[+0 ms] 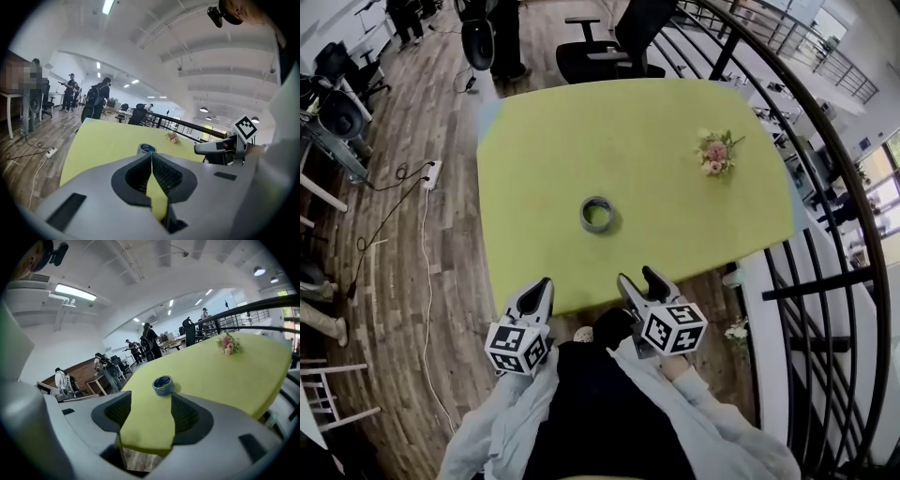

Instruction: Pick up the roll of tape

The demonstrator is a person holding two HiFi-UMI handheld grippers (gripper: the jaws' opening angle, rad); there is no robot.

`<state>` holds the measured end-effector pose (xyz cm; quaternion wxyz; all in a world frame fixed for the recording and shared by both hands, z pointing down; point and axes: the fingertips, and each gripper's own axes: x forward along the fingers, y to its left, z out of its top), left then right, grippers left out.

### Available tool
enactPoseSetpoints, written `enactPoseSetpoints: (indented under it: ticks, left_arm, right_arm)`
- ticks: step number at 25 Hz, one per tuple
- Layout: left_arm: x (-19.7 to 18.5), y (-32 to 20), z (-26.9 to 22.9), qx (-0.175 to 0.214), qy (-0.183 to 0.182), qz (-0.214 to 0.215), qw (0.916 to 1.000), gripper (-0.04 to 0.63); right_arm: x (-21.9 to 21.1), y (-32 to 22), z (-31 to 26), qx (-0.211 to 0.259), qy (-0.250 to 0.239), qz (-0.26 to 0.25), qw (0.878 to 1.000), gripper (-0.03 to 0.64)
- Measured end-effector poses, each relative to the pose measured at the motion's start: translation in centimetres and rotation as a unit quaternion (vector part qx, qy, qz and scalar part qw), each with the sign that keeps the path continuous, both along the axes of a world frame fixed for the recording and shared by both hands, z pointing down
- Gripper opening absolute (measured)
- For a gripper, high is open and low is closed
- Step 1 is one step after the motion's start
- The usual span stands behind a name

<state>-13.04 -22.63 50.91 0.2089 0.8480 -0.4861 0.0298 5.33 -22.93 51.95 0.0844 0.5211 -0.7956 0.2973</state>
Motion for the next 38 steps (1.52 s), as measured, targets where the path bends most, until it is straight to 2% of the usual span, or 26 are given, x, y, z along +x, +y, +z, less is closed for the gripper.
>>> enactPoseSetpoints:
  ticks: [4, 9, 15, 23, 29, 34, 38]
  left_arm:
    - [0.1, -2.2, 0.8, -0.007, 0.006, -0.016, 0.9998, 0.021]
    - [-0.4, -5.3, 1.9, -0.036, 0.034, -0.066, 0.9966, 0.021]
    - [-0.5, -9.0, 3.8, -0.058, 0.007, -0.091, 0.9942, 0.020]
    - [-0.8, -11.9, 6.5, -0.094, 0.007, -0.126, 0.9875, 0.021]
    - [-0.7, -12.9, 7.6, -0.106, -0.003, -0.136, 0.9849, 0.021]
    - [-1.4, -13.1, 8.2, -0.116, -0.004, -0.154, 0.9813, 0.021]
    - [-2.0, -13.1, 8.6, -0.122, -0.004, -0.164, 0.9788, 0.021]
  right_arm:
    - [0.0, -2.5, 1.8, -0.016, 0.015, -0.025, 0.999, 0.281]
    - [-0.4, -6.9, 3.6, -0.037, 0.029, -0.059, 0.997, 0.275]
    - [-1.3, -12.0, 6.1, -0.055, 0.048, -0.098, 0.993, 0.275]
    - [-2.6, -16.9, 9.2, -0.071, 0.089, -0.132, 0.985, 0.273]
    - [-3.6, -18.6, 11.2, -0.076, 0.132, -0.159, 0.975, 0.265]
    - [-3.9, -20.0, 12.6, -0.078, 0.157, -0.153, 0.973, 0.242]
    - [-4.3, -20.2, 13.3, -0.076, 0.195, -0.165, 0.964, 0.225]
